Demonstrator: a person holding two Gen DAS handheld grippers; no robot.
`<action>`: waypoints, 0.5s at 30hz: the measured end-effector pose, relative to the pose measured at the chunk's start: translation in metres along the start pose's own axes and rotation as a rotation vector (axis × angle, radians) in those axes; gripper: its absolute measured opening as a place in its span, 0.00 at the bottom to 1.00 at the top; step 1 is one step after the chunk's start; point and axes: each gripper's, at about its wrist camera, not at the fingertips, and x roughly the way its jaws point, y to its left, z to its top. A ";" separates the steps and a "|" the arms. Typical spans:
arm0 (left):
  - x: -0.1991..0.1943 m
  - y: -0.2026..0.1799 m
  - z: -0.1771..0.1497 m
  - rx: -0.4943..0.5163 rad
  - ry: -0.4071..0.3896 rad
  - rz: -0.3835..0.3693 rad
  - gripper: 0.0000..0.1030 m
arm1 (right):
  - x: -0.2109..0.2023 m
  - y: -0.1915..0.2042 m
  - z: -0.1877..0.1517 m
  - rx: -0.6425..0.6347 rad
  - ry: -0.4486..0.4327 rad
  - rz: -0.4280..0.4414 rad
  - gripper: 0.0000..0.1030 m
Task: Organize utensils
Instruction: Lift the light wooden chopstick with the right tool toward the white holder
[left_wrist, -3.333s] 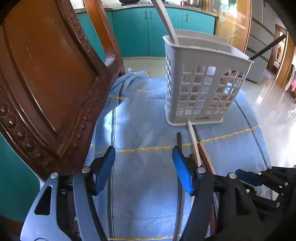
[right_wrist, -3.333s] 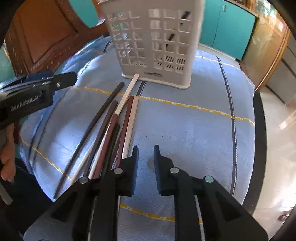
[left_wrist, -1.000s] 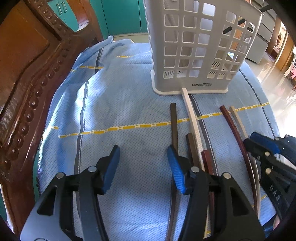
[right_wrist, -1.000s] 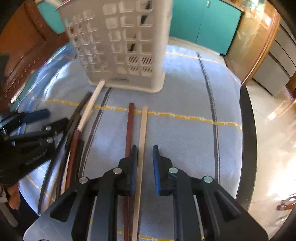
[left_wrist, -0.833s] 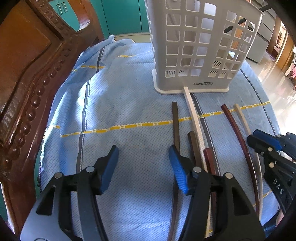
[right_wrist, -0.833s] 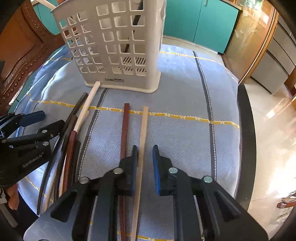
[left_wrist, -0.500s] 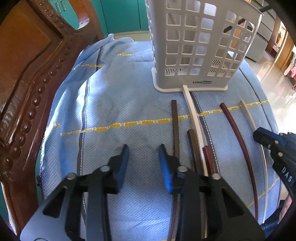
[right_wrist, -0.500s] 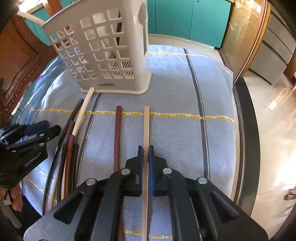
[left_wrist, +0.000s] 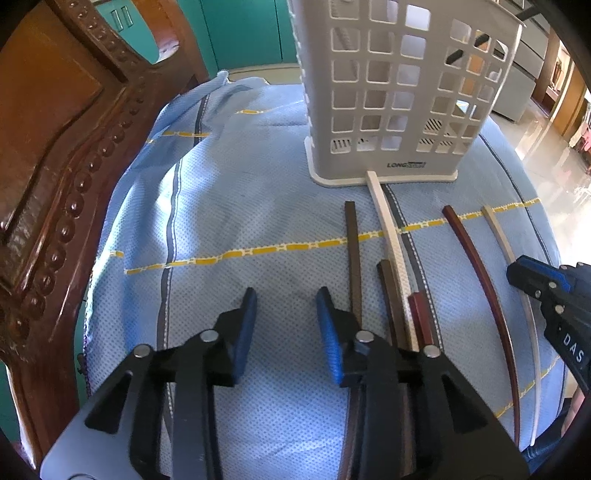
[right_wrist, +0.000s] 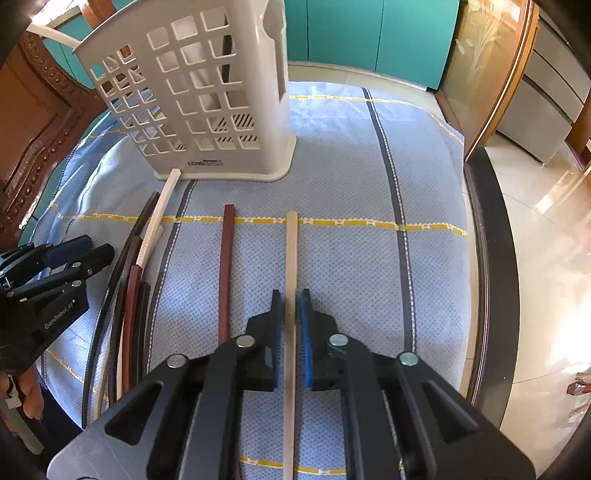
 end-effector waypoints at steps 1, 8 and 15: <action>0.001 0.001 0.001 -0.001 -0.001 0.000 0.37 | 0.000 0.001 -0.001 -0.006 -0.003 -0.005 0.14; 0.005 0.003 0.007 -0.004 -0.009 0.009 0.44 | 0.002 0.008 0.001 -0.030 -0.015 -0.016 0.22; 0.006 0.001 0.008 0.001 -0.017 0.024 0.46 | 0.001 0.011 0.000 -0.042 -0.026 -0.024 0.09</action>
